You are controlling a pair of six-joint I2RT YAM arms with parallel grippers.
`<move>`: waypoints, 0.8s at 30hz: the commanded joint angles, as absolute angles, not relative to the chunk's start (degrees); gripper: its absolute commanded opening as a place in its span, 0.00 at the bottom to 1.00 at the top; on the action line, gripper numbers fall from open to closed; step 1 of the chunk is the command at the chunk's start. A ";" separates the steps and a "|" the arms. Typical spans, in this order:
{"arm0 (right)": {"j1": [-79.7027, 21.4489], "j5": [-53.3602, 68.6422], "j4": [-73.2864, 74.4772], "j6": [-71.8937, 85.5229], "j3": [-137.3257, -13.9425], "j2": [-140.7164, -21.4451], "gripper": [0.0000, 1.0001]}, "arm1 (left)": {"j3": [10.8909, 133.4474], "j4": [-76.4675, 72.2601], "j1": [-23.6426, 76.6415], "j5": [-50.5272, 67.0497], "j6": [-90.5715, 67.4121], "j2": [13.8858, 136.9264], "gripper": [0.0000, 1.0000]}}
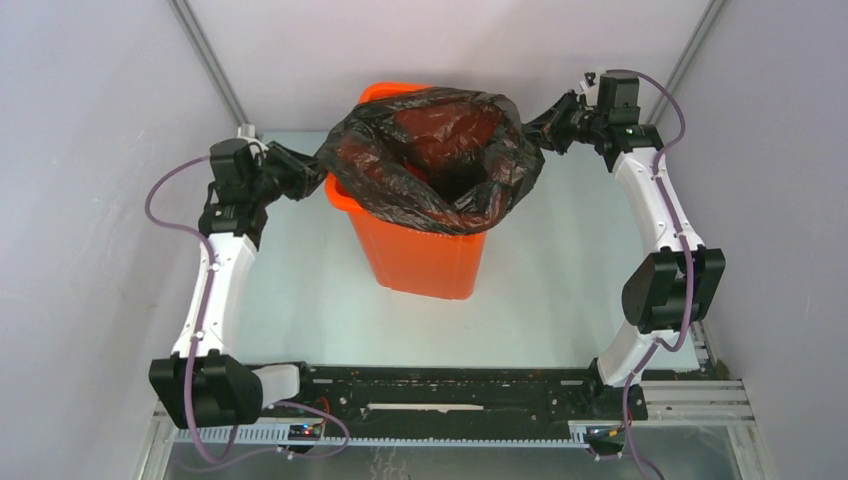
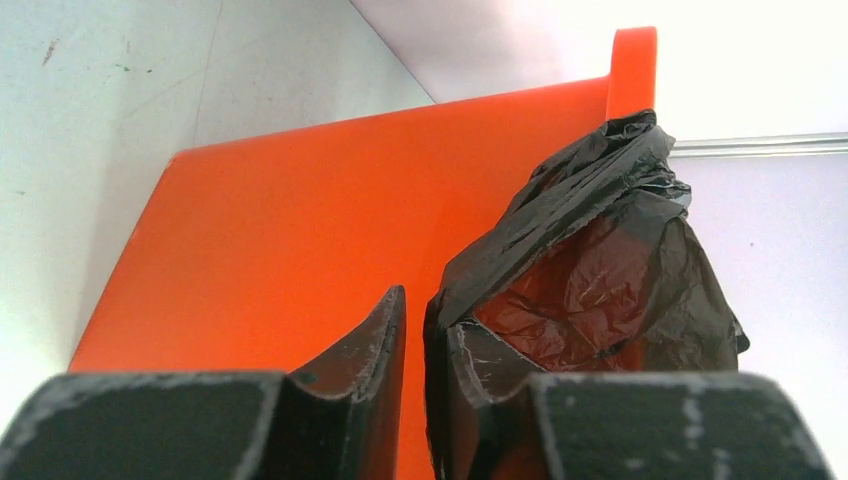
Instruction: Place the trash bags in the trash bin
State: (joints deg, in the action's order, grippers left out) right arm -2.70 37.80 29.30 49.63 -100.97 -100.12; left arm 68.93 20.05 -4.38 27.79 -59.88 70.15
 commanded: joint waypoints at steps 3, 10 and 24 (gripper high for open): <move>-2.29 41.81 30.62 45.41 -101.43 -96.86 0.26 | 69.90 23.13 -5.44 28.70 -56.74 64.08 0.39; -1.15 42.12 35.24 46.47 -103.83 -93.40 0.52 | 77.72 32.12 -5.71 22.97 -52.35 59.83 1.00; 2.64 45.39 41.62 42.59 -102.24 -85.61 0.74 | 90.02 55.52 -10.20 4.81 -50.79 51.98 1.00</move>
